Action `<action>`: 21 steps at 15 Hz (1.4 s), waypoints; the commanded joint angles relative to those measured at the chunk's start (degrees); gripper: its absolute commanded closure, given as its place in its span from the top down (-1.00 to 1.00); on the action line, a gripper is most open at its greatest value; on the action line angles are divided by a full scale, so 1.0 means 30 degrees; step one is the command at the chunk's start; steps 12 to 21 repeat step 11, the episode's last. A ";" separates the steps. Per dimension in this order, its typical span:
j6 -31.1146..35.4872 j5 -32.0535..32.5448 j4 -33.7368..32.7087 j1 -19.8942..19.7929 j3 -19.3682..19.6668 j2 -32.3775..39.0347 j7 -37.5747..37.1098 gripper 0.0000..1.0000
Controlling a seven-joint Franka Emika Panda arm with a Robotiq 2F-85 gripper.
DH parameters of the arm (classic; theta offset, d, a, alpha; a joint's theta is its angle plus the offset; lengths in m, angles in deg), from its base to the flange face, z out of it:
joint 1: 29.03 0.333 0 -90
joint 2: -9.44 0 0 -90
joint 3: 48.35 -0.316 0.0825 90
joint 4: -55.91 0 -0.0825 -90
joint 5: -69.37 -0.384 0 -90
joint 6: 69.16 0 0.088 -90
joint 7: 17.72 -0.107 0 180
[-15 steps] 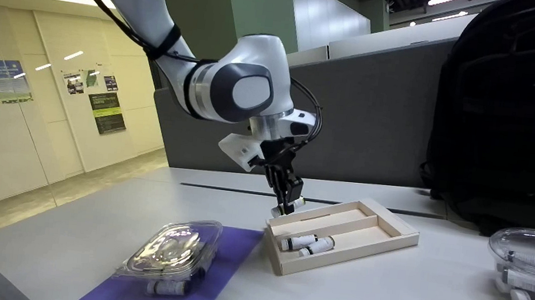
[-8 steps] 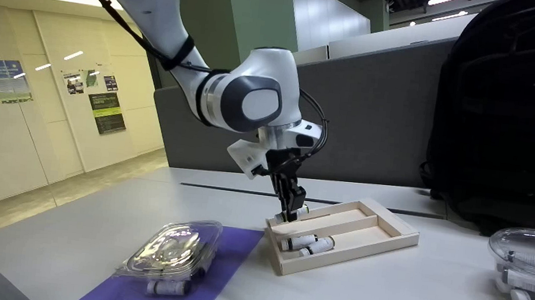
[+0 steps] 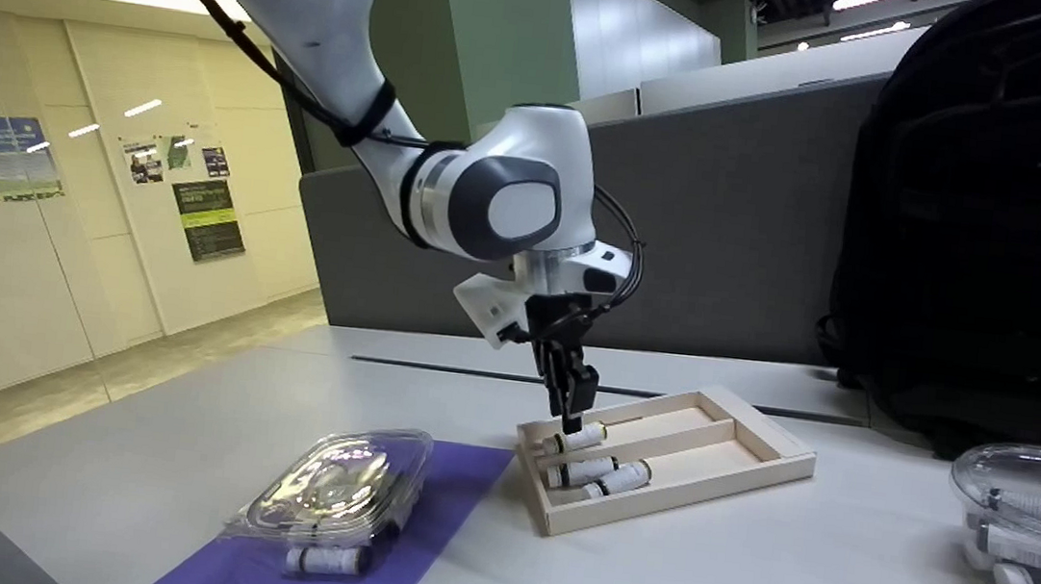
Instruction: Put the bottle on the table on the tray
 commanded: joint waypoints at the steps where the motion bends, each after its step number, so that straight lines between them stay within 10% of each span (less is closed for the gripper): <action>1: -0.0923 -0.0252 -0.0805 -0.0266 -0.0278 0.0204 -0.0476 0.46; 6: -0.0671 -0.0316 0.0178 -0.0003 -0.0257 -0.0963 -0.0563 0.99; 21: -0.0517 0.0557 0.1541 0.0869 0.0334 -0.3307 -0.0956 1.00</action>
